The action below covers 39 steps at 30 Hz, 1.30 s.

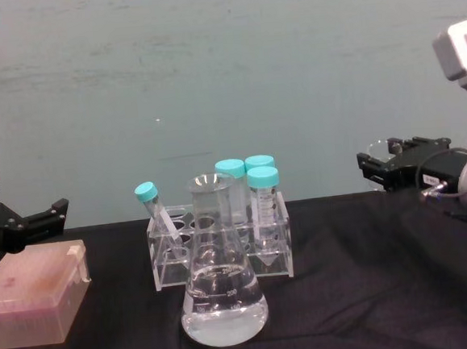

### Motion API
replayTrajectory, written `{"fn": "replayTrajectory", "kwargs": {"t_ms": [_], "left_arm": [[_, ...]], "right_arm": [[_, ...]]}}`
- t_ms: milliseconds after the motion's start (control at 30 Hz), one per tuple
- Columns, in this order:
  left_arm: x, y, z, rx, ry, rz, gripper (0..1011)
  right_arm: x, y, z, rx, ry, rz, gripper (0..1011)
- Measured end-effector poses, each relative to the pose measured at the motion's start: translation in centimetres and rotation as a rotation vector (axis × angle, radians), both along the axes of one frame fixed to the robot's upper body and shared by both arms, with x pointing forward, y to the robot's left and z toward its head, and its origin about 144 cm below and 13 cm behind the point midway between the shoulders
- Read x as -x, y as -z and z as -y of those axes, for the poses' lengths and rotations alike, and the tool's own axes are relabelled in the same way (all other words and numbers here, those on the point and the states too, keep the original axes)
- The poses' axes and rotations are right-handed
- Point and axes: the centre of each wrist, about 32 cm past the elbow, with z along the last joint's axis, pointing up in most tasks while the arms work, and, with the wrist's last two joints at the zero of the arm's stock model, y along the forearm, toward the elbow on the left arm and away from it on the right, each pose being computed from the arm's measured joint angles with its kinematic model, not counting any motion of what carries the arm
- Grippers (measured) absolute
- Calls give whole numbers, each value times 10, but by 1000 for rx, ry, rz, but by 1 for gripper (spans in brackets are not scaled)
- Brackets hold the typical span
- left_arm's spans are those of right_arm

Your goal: Place the experimental apparatus aside using one hand.

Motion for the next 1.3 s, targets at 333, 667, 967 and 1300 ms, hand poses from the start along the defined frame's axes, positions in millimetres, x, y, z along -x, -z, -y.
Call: {"fn": "replayTrajectory", "kwargs": {"t_ms": [333, 667, 967, 1300], "left_arm": [[0, 0, 0, 0, 0, 0, 1000], [0, 0, 0, 0, 0, 0, 1000], [0, 0, 0, 0, 0, 0, 1000], [0, 0, 0, 0, 0, 0, 1000]], "right_arm": [[-5, 3, 2, 16, 74, 0, 528], [-7, 7, 3, 10, 144, 7, 528], [-11, 10, 7, 11, 192, -8, 528], [-16, 16, 13, 11, 236, -27, 528]]}}
